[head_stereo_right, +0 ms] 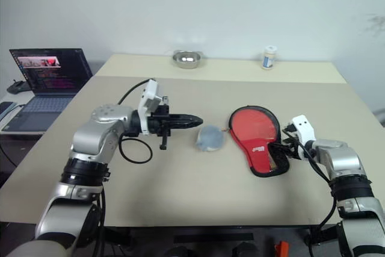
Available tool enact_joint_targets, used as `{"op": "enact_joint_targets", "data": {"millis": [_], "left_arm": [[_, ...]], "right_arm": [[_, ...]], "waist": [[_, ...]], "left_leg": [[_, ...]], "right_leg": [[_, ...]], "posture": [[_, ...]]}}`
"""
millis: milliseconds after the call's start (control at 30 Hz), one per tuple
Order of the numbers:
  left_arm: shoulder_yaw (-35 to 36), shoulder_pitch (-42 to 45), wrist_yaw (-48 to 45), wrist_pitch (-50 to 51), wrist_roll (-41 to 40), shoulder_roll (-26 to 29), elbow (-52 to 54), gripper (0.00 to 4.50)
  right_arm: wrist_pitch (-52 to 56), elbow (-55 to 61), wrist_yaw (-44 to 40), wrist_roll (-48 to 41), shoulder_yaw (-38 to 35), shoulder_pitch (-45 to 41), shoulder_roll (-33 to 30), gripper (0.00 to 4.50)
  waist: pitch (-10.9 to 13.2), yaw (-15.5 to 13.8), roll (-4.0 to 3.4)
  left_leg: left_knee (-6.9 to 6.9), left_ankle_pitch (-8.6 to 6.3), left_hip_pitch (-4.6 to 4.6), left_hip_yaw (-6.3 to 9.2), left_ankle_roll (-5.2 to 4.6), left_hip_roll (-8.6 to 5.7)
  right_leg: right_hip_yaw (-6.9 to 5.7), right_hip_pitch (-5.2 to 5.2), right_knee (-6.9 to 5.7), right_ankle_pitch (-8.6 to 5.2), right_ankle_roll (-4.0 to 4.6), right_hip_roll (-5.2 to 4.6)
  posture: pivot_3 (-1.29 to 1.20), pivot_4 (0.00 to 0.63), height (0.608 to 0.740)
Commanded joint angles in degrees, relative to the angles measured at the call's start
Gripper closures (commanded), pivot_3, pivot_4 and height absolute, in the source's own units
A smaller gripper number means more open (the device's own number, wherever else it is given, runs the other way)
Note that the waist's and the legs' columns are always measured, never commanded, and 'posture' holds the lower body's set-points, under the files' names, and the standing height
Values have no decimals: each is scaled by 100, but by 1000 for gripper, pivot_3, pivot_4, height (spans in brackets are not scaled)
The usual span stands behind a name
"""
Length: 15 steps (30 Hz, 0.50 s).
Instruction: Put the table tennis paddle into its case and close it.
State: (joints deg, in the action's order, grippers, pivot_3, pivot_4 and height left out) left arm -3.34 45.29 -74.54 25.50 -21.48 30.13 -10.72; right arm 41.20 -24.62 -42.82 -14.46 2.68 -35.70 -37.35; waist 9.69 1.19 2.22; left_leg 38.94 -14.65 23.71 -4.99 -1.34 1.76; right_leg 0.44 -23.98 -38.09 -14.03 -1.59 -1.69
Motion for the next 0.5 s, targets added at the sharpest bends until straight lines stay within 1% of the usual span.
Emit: {"op": "enact_joint_targets", "data": {"millis": [33,67,133,200,233,333,433,500], "left_arm": [[-51,-22,-134,-155,26,198,94,4500],[-76,-81,-250,-152,36,311,60,4500],[-149,-225,-540,-197,71,595,-1,4500],[-204,-332,-763,-259,89,823,-42,4500],[-212,-389,-912,-279,93,978,-88,4500],[-203,-485,-1212,-317,72,1275,-141,4500],[-170,-486,-1264,-247,-18,1353,-55,4500],[-160,-516,-1266,-166,-109,1348,145,4500]], "right_arm": [[205,-265,-68,125,179,57,204,2847],[295,-163,-99,69,173,43,268,3205],[494,98,-129,-45,145,26,397,3727],[661,345,-118,-132,88,24,506,4373],[839,607,-96,-241,39,29,601,4492],[1336,1339,-1,-490,-69,81,860,4492],[1790,2075,176,-657,-82,223,1120,4492],[2212,2719,464,-806,-140,431,1462,4492]], "waist": [[-4,51,6],[-4,64,6],[-4,93,5],[-3,117,4],[-3,116,4],[-2,125,2],[-1,128,1],[0,128,0]], "left_leg": [[0,0,-6,0,0,0],[0,0,-14,0,0,0],[-4,-1,-30,-2,0,1],[-11,-1,-39,-3,1,9],[-11,-1,-39,-3,1,15],[-14,-1,-37,-3,2,29],[-15,-2,-28,-12,3,51],[-14,-2,-15,-20,4,67]], "right_leg": [[0,6,0,0,0,0],[1,14,1,0,0,0],[5,26,2,0,1,0],[13,27,0,-1,5,-1],[11,26,0,0,9,-1],[6,21,-2,-1,18,1],[9,5,-2,2,26,19],[17,-16,-8,6,34,38]], "posture": [[0,150,740],[0,150,740],[0,150,740],[0,150,740],[0,150,740],[0,150,740],[0,150,740],[0,150,740]]}}
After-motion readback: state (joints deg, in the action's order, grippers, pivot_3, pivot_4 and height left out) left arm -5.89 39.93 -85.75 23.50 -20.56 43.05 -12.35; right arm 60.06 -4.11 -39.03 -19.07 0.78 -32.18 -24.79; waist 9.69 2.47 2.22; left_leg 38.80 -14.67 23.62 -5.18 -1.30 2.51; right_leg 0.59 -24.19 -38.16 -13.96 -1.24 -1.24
